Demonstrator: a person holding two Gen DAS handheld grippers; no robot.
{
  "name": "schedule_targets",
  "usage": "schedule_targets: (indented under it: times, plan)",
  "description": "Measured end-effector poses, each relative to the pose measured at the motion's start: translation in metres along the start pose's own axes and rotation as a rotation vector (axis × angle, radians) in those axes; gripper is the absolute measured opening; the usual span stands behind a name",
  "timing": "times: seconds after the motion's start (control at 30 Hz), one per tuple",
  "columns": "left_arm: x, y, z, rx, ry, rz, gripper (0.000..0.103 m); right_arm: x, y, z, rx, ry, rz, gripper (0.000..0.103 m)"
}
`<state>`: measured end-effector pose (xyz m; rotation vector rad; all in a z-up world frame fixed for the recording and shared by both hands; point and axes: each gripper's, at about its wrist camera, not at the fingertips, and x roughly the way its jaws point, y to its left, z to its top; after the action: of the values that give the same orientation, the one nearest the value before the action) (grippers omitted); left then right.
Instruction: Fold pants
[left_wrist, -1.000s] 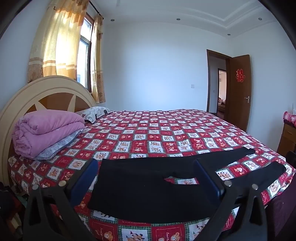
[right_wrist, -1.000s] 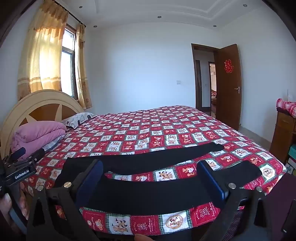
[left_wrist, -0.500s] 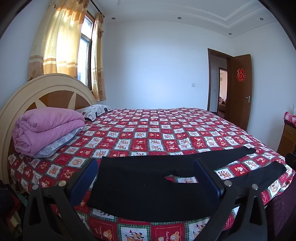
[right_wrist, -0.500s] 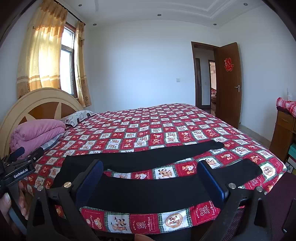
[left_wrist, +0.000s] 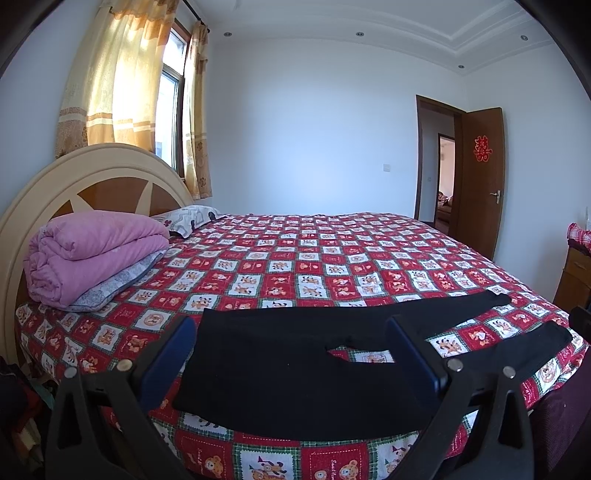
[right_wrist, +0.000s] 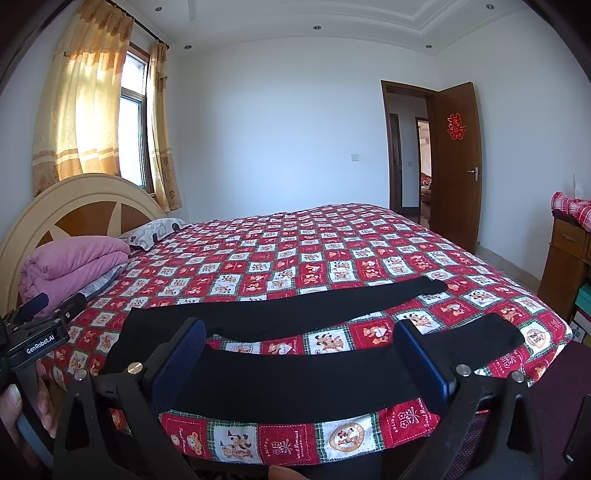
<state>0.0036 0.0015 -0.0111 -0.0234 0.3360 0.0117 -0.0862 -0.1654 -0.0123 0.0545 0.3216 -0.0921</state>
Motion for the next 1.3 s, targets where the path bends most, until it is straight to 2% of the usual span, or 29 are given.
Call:
schedule_targets:
  times: [1.3]
  plan:
    - [0.0006,-0.0001,0.0018,-0.002,0.003,-0.001,0.103,0.0064,-0.0026,-0.0067,-0.004,0.019,0.003,0.102]
